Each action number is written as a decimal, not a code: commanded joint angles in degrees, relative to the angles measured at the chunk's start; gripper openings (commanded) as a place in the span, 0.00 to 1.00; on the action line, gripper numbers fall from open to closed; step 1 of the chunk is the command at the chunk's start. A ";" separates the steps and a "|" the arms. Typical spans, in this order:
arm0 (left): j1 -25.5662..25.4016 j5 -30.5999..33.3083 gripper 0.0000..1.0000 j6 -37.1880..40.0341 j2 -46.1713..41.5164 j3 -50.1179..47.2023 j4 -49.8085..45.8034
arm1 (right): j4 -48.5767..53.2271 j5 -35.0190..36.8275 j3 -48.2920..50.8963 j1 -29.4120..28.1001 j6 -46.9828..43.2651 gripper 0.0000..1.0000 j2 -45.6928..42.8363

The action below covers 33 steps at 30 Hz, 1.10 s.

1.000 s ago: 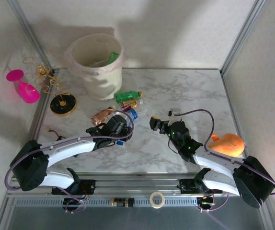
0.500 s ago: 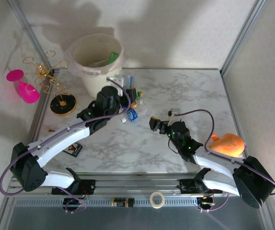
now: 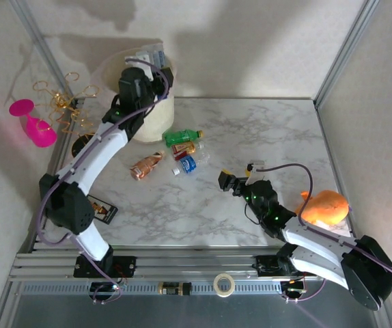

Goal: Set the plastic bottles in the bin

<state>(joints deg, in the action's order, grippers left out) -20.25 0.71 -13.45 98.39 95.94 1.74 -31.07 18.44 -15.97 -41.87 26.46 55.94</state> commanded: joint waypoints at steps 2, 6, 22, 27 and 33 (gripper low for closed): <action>2.56 -1.67 0.00 0.29 4.88 8.56 -5.19 | -1.12 2.10 0.85 0.38 1.22 0.99 -2.08; 4.72 -1.33 0.00 -0.34 9.84 15.34 -7.93 | 0.16 2.96 2.92 0.45 1.14 0.99 -3.99; 7.06 5.25 0.47 -0.34 20.45 24.55 -17.22 | 3.99 4.50 4.60 0.65 0.71 0.99 -9.79; 6.98 3.63 0.82 -2.12 20.10 24.33 -17.72 | 3.91 4.51 4.45 0.73 1.38 0.99 -9.77; 6.67 2.40 0.92 -3.16 15.99 21.21 -15.82 | 5.67 3.00 2.51 0.73 1.83 0.99 -7.79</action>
<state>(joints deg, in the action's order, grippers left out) -13.61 4.08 -15.70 118.63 118.34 -14.35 -26.74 21.30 -11.92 -41.50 27.11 47.24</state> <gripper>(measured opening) 0.917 0.988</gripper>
